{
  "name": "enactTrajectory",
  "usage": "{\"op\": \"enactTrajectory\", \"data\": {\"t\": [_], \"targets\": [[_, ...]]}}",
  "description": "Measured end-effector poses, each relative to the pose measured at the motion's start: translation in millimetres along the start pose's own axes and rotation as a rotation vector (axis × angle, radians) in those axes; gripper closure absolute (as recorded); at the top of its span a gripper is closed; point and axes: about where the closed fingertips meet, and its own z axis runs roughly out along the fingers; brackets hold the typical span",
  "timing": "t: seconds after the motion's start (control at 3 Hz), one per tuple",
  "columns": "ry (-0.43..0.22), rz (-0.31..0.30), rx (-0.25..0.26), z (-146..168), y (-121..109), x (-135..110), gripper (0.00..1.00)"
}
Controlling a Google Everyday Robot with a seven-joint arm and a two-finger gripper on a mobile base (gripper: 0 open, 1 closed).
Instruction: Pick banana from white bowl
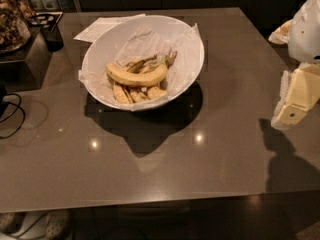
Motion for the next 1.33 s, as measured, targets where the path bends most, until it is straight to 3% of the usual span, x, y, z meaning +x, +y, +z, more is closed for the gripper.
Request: {"op": "enactTrajectory", "data": {"t": [0.33,0.67,1.0,1.33], "targets": [[-0.003,-0.003,-0.001,-5,-1,-7,0.0],[-0.005,-0.037,-0.038,-9,-5,-37,0.0],[-0.014,-0.137,-0.059,-4,-13,-95,0.0],[-0.032,-0.135,-0.048,-1,-13,-97,0.0]]}}
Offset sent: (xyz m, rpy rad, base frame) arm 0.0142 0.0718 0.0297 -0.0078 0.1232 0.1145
